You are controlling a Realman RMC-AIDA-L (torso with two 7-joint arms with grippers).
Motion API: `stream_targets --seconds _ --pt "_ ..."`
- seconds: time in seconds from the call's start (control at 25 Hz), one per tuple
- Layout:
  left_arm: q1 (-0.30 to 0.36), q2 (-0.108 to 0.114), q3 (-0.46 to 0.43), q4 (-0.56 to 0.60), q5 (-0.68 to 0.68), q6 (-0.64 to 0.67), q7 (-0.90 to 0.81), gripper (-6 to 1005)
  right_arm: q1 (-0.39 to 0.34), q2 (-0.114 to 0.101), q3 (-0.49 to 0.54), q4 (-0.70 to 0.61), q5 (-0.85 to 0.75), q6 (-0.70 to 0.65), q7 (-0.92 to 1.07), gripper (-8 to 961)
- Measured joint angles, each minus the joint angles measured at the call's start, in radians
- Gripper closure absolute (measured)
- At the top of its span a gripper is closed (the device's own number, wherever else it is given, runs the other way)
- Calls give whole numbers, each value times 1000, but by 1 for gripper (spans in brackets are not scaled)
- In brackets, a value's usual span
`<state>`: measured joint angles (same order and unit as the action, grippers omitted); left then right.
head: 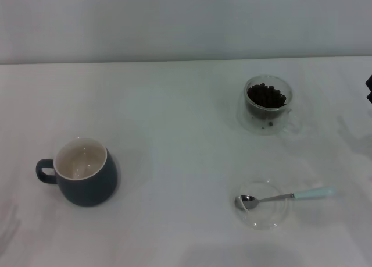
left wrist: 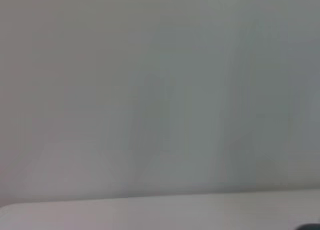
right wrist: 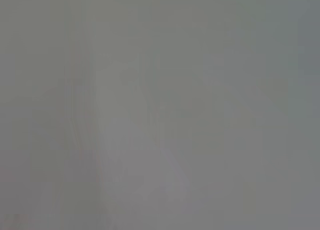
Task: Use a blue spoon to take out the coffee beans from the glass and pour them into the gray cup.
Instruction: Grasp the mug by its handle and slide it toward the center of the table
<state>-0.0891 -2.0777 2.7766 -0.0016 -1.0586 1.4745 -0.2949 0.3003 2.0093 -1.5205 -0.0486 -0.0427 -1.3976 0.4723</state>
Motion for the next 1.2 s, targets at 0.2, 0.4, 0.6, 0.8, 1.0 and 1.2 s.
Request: stream_targets --seconds 0.2,0.4,0.6,0.8,1.0,1.2 --pt "-49 -1 3 -24 60 -31 9 116 2 1 0 -7 -2 6 1 92" --pt "-97 -1 3 -20 69 -100 19 117 2 2 -9 -6 -8 11 2 92" --pt "-143 -5 7 -16 88 -165 33 118 0 3 -11 -4 -11 12 3 93" --pt "-169 -5 12 -15 95 -201 33 118 -3 3 -12 -5 -11 12 8 94" --pt "-188 -5 12 -9 96 -224 34 119 -3 3 -12 -5 -11 12 30 94" --pt "-212 -4 12 -6 95 -244 37 120 -1 3 -12 -6 -11 11 31 95"
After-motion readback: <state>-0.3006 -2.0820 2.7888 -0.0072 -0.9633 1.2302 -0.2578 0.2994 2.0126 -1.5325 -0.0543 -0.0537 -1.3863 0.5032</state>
